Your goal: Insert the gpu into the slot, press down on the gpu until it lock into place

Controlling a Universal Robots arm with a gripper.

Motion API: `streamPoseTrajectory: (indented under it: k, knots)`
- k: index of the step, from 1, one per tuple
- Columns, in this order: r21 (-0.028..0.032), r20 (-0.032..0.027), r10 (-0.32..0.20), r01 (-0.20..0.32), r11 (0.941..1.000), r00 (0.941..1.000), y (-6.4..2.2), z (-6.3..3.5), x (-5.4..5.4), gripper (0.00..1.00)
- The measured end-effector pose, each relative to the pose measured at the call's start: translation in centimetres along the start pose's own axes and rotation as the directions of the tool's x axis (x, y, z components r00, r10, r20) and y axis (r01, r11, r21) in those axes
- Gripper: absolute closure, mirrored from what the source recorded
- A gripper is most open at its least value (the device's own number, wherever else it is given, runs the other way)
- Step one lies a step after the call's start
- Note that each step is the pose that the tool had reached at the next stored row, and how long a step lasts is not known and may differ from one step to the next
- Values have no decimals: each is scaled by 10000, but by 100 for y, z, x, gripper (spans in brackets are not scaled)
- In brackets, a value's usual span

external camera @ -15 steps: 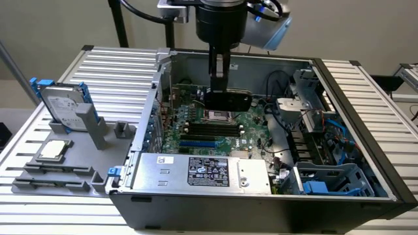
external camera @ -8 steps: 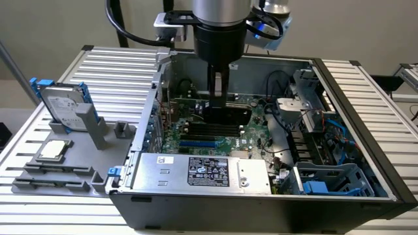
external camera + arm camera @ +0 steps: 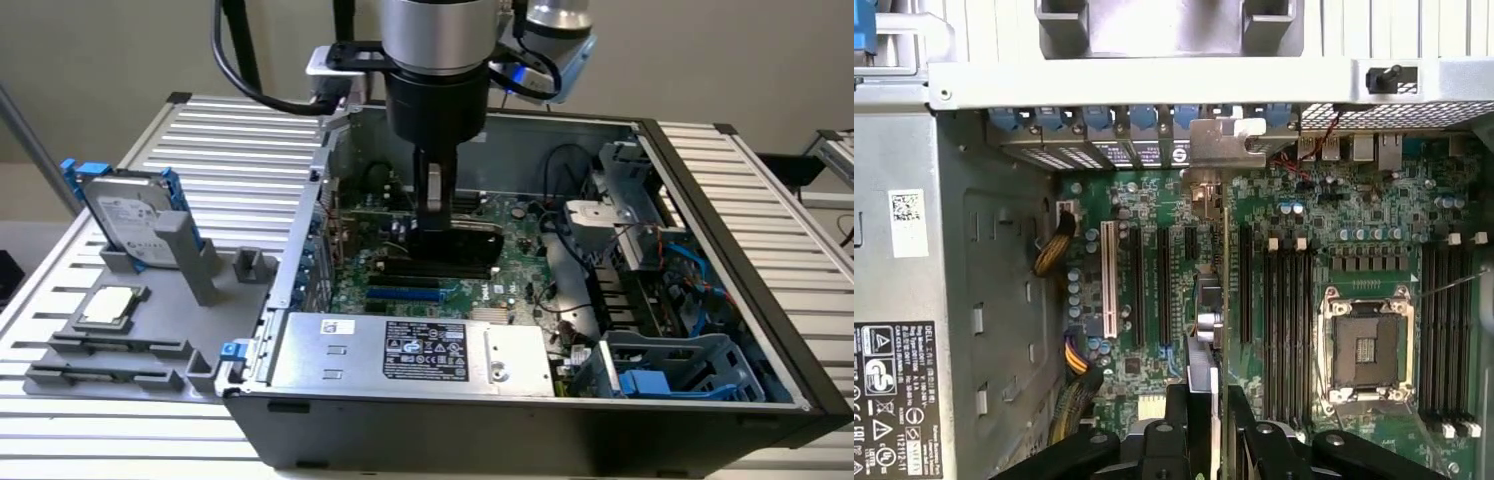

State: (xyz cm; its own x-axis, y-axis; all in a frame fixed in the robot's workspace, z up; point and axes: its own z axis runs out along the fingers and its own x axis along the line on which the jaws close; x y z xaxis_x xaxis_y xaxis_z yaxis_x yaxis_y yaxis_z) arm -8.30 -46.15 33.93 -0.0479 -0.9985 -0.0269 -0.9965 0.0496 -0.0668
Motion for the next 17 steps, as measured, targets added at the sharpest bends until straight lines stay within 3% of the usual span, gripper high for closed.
streamPoseTrajectory:
  k: [11,12,17]
  knots:
    - [0,5,17,-17,10000,10000,58,201,-114,74]
    - [1,5,20,-20,10000,10000,76,259,-143,74]
    - [1,4,23,-23,10000,10000,188,341,-147,74]
